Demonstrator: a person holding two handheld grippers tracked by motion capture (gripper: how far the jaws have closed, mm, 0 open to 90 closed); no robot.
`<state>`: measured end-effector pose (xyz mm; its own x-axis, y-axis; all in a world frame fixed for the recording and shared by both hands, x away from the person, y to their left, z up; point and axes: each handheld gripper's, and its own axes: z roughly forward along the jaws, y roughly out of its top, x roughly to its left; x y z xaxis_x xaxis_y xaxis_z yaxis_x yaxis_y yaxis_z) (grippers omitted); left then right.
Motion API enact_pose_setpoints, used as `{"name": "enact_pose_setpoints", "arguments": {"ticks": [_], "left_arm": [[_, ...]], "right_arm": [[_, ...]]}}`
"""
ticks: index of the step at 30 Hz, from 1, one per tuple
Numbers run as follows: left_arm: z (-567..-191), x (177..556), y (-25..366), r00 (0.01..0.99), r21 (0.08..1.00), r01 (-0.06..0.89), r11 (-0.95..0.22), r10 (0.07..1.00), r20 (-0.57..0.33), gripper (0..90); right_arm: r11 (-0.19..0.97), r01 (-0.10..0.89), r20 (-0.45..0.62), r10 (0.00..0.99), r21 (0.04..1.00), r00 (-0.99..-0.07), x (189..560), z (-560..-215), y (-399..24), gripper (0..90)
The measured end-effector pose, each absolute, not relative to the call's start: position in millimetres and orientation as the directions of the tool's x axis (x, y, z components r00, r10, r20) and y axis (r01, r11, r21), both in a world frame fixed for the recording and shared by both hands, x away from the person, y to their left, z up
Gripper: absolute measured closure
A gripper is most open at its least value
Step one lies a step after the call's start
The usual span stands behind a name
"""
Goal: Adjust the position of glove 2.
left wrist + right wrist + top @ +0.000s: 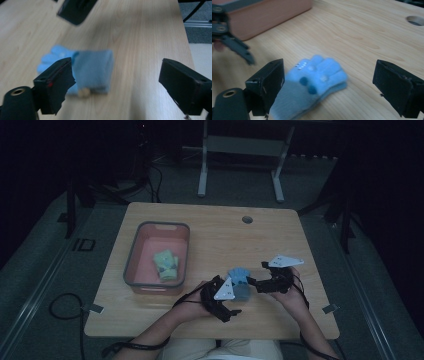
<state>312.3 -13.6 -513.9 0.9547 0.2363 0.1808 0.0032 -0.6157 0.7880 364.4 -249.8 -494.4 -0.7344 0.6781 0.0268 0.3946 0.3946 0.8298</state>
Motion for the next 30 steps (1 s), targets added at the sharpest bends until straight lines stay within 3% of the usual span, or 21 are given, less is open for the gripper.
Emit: {"name": "enact_pose_setpoints", "arguments": {"ticks": [3, 6, 12, 14, 23, 30], "left_arm": [[-514.7, 317.6, -20.5, 0.954, 0.779, -0.016, -0.627, 0.223, 0.199, 13.9], [-517.5, 322.1, -26.0, 0.956, 0.764, -0.030, -0.645, 0.205, 0.210, 16.5], [-524.6, 332.7, -34.9, 0.958, 0.731, -0.068, -0.679, 0.161, 0.238, 22.5], [-526.4, 334.4, -37.3, 0.957, 0.715, -0.088, -0.693, 0.141, 0.254, 29.2], [-540.8, 336.4, -46.2, 0.948, 0.634, -0.153, -0.758, 0.068, 0.310, 43.0], [-542.8, 339.9, -47.6, 0.933, 0.594, -0.155, -0.790, 0.081, 0.350, 60.1]], "right_arm": [[0.391, 0.408, 0.029, 0.692, 0.825, -0.721, 366.9, -492.2, -249.7, 18.1], [0.377, 0.432, 0.060, 0.693, 0.819, -0.718, 372.5, -488.4, -251.6, 41.3], [0.391, 0.450, 0.056, 0.702, 0.803, -0.710, 383.4, -490.2, -250.9, 51.4], [0.391, 0.465, 0.070, 0.702, 0.794, -0.709, 387.8, -492.9, -249.8, 51.5], [0.361, 0.548, 0.138, 0.729, 0.754, -0.670, 407.0, -514.0, -242.5, 44.8], [0.357, 0.596, 0.169, 0.743, 0.720, -0.648, 411.1, -524.5, -240.4, 44.0]]}}
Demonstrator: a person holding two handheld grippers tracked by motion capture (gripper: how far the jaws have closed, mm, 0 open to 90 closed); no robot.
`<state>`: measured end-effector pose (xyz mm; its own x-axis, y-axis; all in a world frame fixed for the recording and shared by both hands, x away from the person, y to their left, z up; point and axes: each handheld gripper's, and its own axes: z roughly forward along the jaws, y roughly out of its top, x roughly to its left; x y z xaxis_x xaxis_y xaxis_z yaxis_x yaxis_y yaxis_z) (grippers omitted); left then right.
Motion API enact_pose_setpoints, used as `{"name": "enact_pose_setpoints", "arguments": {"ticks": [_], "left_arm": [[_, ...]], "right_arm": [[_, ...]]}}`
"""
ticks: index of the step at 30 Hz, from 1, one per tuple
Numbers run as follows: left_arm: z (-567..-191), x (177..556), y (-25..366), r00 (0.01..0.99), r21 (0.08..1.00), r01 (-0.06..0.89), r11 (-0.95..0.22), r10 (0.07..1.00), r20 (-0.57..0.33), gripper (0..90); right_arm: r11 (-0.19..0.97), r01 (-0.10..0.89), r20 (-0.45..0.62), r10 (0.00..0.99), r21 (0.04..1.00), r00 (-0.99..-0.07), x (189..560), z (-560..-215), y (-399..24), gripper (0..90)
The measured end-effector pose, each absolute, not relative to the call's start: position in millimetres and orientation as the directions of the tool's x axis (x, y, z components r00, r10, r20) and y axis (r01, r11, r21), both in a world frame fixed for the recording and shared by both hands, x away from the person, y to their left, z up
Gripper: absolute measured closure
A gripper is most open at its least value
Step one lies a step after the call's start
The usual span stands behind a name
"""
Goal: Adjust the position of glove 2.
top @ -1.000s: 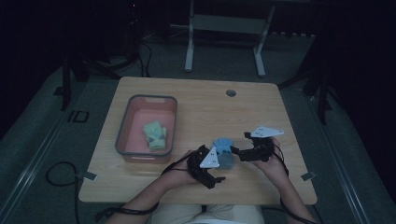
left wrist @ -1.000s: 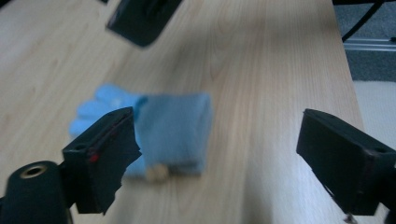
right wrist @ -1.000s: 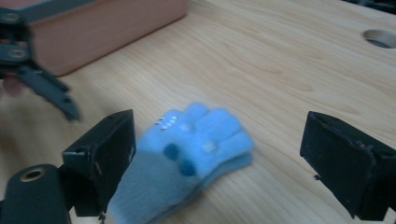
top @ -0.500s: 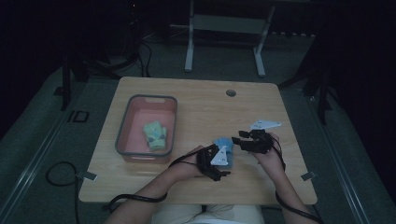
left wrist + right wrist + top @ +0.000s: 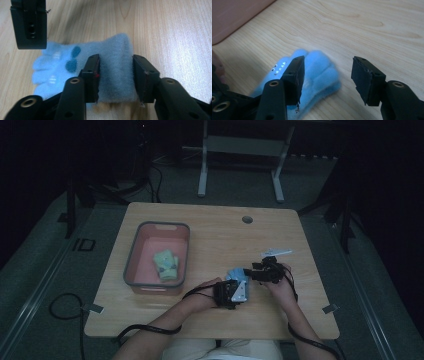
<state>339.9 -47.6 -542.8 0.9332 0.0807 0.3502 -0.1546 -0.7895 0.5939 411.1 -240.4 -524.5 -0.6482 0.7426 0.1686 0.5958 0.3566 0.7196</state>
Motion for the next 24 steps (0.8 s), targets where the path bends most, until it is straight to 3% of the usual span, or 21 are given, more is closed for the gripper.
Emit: {"name": "enact_pose_setpoints", "arguments": {"ticks": [8, 16, 24], "left_arm": [[-544.1, 340.9, -45.1, 0.934, 0.609, -0.157, -0.777, 0.083, 0.346, 73.4], [-545.1, 343.9, -40.8, 0.943, 0.625, -0.158, -0.764, 0.070, 0.325, 75.7], [-545.1, 348.4, -39.0, 0.954, 0.637, -0.144, -0.758, 0.064, 0.291, 76.7]], "right_arm": [[0.330, 0.650, 0.206, 0.767, 0.685, -0.607, 408.4, -532.6, -241.7, 45.3], [0.336, 0.695, 0.246, 0.765, 0.636, -0.595, 407.5, -544.8, -238.6, 44.1], [0.388, 0.684, 0.278, 0.706, 0.618, -0.652, 407.4, -544.2, -220.8, 50.9]]}}
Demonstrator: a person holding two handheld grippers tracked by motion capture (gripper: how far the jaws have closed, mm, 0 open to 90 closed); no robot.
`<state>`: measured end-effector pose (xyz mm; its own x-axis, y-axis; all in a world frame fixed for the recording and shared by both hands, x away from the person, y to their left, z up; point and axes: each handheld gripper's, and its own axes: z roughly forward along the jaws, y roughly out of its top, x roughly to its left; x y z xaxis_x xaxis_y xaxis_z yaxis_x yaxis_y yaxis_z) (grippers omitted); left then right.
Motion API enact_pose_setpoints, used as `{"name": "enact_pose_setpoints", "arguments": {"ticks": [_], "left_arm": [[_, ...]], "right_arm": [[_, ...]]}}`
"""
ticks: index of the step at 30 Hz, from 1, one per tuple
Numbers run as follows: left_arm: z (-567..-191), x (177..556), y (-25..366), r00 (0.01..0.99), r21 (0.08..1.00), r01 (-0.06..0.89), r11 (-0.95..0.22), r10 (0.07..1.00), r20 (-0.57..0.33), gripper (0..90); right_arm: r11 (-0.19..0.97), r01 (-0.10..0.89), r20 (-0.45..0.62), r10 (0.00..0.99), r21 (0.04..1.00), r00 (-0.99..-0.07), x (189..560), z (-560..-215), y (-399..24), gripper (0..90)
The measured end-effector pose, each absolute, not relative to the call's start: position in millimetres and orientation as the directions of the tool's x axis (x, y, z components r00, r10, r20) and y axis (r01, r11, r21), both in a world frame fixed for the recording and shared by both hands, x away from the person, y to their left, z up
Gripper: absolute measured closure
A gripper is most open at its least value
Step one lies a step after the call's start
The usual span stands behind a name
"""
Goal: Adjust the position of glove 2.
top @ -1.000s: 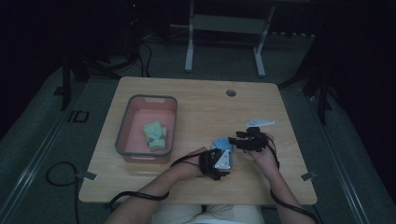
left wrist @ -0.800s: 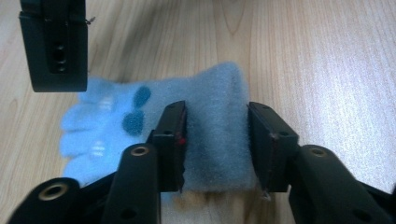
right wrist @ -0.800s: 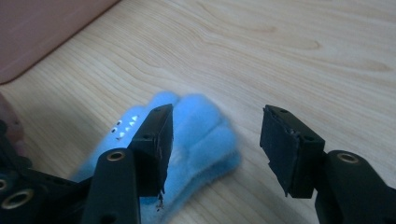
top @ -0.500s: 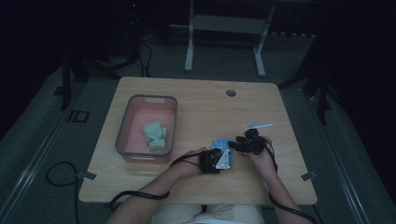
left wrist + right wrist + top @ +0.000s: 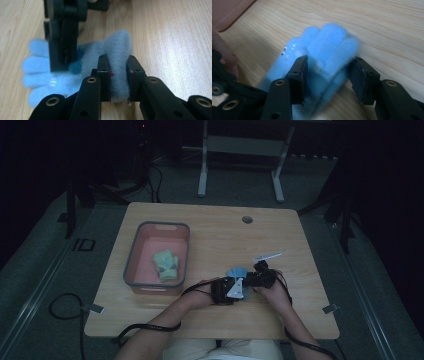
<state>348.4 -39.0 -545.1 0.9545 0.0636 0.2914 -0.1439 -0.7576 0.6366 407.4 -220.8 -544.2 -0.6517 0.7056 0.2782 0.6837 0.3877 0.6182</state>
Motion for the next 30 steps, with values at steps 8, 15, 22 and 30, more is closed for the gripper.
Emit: {"name": "enact_pose_setpoints", "arguments": {"ticks": [8, 15, 22, 30], "left_arm": [[-541.5, 347.9, -39.8, 0.955, 0.612, -0.150, -0.777, 0.047, 0.293, 76.7], [-528.7, 346.4, -35.8, 0.950, 0.604, -0.156, -0.782, 0.050, 0.310, 76.7], [-497.5, 346.2, -31.7, 0.943, 0.608, -0.172, -0.775, 0.047, 0.328, 76.7], [-477.6, 347.0, -24.4, 0.943, 0.598, -0.173, -0.782, 0.043, 0.330, 76.7]], "right_arm": [[0.501, 0.607, 0.173, 0.667, 0.617, -0.725, 402.2, -540.7, -198.7, 76.2], [0.479, 0.582, 0.176, 0.654, 0.657, -0.736, 400.4, -526.1, -204.3, 78.0], [0.435, 0.553, 0.196, 0.633, 0.710, -0.749, 399.3, -500.8, -210.0, 77.9], [0.416, 0.536, 0.198, 0.625, 0.734, -0.755, 397.8, -483.3, -207.3, 78.0]]}}
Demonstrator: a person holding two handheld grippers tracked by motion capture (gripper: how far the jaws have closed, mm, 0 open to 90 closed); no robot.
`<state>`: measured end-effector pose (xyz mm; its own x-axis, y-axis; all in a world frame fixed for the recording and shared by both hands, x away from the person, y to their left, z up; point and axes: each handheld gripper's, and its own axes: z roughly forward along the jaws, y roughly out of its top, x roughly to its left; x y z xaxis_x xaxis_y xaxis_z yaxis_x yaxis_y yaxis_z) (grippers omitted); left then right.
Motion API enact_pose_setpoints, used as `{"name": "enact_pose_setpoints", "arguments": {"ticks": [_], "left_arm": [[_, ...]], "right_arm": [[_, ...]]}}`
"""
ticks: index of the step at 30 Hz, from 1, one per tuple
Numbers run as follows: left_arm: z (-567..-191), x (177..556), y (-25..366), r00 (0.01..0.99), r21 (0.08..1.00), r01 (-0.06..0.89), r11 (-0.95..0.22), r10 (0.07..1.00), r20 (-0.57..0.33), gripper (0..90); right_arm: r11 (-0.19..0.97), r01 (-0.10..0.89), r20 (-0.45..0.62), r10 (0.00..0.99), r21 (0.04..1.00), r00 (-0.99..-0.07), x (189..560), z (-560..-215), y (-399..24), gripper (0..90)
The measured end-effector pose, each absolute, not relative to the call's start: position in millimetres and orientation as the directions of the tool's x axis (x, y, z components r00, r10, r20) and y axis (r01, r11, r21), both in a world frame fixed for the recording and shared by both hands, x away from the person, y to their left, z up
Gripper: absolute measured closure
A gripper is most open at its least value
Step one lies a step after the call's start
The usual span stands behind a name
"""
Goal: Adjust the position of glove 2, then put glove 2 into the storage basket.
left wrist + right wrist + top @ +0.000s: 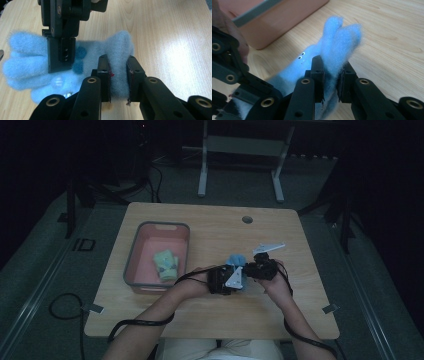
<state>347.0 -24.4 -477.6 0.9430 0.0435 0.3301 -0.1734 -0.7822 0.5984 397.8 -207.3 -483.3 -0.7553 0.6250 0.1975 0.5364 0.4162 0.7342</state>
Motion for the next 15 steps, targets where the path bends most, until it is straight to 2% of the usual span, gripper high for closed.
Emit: {"name": "enact_pose_setpoints", "arguments": {"ticks": [15], "left_arm": [[-439.6, 353.1, -1.5, 0.927, 0.571, -0.183, -0.800, 0.052, 0.371, 76.7]], "right_arm": [[0.403, 0.494, 0.175, 0.611, 0.771, -0.772, 405.6, -449.2, -185.9, 77.9]]}}
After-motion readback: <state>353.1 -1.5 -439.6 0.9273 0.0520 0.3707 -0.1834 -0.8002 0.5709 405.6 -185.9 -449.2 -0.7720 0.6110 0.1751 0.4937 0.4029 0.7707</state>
